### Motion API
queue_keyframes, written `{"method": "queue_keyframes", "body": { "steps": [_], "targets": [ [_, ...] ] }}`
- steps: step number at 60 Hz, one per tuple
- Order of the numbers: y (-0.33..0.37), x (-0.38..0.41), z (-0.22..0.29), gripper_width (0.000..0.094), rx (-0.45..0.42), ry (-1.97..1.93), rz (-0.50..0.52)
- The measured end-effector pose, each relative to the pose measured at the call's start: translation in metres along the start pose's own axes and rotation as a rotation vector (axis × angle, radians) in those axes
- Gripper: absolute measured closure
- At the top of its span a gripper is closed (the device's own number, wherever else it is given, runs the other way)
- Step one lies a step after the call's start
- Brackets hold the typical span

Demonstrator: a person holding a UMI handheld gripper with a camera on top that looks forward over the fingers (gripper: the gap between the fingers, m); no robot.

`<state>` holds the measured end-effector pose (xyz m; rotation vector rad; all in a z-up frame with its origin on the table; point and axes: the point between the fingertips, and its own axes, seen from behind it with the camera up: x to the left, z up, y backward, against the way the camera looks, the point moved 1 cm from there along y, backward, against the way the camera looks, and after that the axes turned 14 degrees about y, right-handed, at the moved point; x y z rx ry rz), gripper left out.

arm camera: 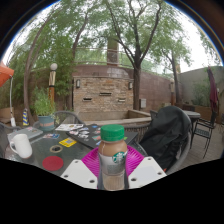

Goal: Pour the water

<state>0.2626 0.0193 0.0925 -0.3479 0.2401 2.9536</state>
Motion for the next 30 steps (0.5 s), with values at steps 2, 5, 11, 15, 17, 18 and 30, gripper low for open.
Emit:
{"method": "queue_keyframes", "body": {
  "steps": [2, 5, 11, 15, 17, 18, 30],
  "targets": [
    [0.002, 0.009, 0.002, 0.0655, 0.008, 0.023, 0.018],
    [0.006, 0.022, 0.016, 0.0654, -0.008, 0.078, 0.028],
    [0.014, 0.061, 0.052, 0.0656, -0.055, 0.245, 0.056],
    [0.015, 0.094, 0.083, 0.0656, -0.090, 0.389, 0.073],
    [0.014, 0.114, 0.100, 0.0656, -0.112, 0.487, 0.073],
    [0.014, 0.123, 0.109, 0.0656, -0.126, 0.538, 0.072],
    [0.003, 0.222, 0.143, 0.0658, -0.233, 1.345, 0.043]
  ]
}}
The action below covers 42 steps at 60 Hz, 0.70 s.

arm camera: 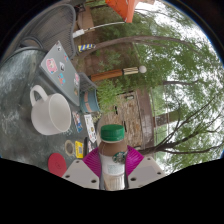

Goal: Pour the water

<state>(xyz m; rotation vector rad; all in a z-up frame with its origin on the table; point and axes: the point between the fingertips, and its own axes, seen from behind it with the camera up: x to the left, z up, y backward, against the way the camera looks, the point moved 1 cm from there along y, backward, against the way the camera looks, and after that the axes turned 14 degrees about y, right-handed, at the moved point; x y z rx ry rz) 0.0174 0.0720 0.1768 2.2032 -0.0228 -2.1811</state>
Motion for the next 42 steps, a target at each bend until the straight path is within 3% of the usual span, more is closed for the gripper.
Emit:
{"method": "queue_keyframes", "body": {
  "steps": [7, 19, 42],
  "targets": [
    [-0.010, 0.010, 0.027, 0.0657, -0.023, 0.386, 0.003],
    [-0.012, 0.006, 0.043, 0.0658, -0.056, 0.915, -0.086],
    [-0.005, 0.005, 0.047, 0.0657, -0.112, 0.928, -0.106]
  ]
}}
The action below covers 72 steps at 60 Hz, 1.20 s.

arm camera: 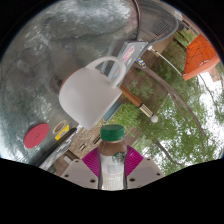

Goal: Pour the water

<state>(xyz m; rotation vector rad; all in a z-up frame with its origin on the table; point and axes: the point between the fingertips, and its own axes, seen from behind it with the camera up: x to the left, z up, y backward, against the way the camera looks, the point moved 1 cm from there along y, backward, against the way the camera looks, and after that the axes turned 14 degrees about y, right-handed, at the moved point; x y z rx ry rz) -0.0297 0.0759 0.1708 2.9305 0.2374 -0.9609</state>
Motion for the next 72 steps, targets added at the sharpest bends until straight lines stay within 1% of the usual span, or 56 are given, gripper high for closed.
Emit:
{"method": "queue_keyframes", "body": {
  "steps": [1, 2, 4, 6, 11, 16, 18, 22, 25, 26, 29, 30, 33, 37, 41, 42, 43, 47, 48, 49, 55, 63, 67, 72],
  "targets": [
    [0.002, -0.002, -0.002, 0.0657, 0.000, -0.032, -0.007],
    [0.021, -0.003, -0.007, 0.0657, 0.005, -0.075, -0.021],
    [-0.004, -0.009, -0.010, 0.0658, 0.010, -0.197, -0.019],
    [-0.001, -0.011, -0.024, 0.0657, 0.036, -0.365, -0.025],
    [-0.002, -0.015, -0.051, 0.0656, 0.079, -0.868, -0.050],
    [-0.001, 0.002, -0.061, 0.0656, 0.081, -1.423, -0.035],
    [0.002, 0.012, -0.060, 0.0657, 0.067, -1.625, -0.018],
    [-0.004, 0.029, -0.041, 0.0657, 0.000, -1.994, 0.030],
    [-0.013, 0.042, -0.022, 0.0656, -0.049, -2.217, 0.127],
    [-0.006, 0.049, -0.024, 0.0656, -0.041, -2.290, 0.102],
    [-0.006, 0.063, -0.018, 0.0655, -0.056, -2.424, 0.103],
    [-0.007, 0.067, -0.017, 0.0656, -0.063, -2.438, 0.096],
    [-0.010, 0.079, -0.018, 0.0657, -0.046, -2.442, 0.092],
    [-0.014, 0.095, -0.006, 0.0656, -0.029, -2.422, 0.111],
    [-0.016, 0.101, -0.001, 0.0656, -0.044, -2.382, 0.134],
    [-0.016, 0.101, -0.006, 0.0656, -0.046, -2.360, 0.154],
    [-0.017, 0.103, 0.005, 0.0657, -0.053, -2.360, 0.149],
    [-0.020, 0.104, 0.014, 0.0655, -0.081, -2.324, 0.172],
    [-0.017, 0.102, 0.014, 0.0656, -0.089, -2.319, 0.144],
    [-0.016, 0.102, 0.015, 0.0657, -0.088, -2.308, 0.137],
    [-0.015, 0.102, 0.018, 0.0656, -0.087, -2.287, 0.126],
    [-0.015, 0.102, 0.019, 0.0657, -0.084, -2.286, 0.155],
    [-0.014, 0.102, 0.018, 0.0627, -0.079, -2.289, 0.163],
    [-0.014, 0.102, 0.015, 0.0525, -0.069, -2.301, 0.174]
  ]
}}
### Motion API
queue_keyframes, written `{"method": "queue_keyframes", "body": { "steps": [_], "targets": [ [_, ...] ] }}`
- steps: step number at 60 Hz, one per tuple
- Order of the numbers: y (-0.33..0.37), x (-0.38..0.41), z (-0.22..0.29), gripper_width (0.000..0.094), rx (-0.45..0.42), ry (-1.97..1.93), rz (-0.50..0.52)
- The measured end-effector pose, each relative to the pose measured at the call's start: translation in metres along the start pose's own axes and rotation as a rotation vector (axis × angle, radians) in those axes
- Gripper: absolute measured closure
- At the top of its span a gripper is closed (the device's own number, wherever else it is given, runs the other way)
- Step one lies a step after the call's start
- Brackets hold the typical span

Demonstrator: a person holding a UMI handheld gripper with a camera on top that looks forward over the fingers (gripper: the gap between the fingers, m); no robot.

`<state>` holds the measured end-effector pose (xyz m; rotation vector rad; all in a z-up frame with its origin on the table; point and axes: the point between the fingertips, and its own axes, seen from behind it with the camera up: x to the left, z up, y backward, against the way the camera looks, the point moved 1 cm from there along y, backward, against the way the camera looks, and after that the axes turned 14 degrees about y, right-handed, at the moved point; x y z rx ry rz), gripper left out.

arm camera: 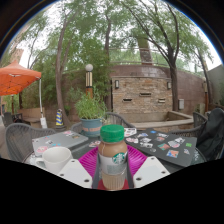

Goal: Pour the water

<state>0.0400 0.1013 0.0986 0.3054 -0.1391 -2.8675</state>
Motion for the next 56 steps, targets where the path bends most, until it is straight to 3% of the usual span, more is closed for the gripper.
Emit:
{"method": "queue_keyframes", "body": {
  "steps": [5, 10, 14, 40, 56],
  "targets": [
    [0.004, 0.000, -0.005, 0.0397, 0.042, -0.015, 0.005],
    [0.017, 0.002, -0.004, 0.0075, 0.092, -0.038, 0.017],
    [0.035, 0.003, 0.002, 0.0118, 0.080, -0.028, 0.021],
    [0.248, 0.015, -0.007, 0.0111, 0.152, 0.025, 0.013],
    [0.301, 0.014, -0.009, 0.0108, 0.120, -0.081, -0.014]
  ]
}}
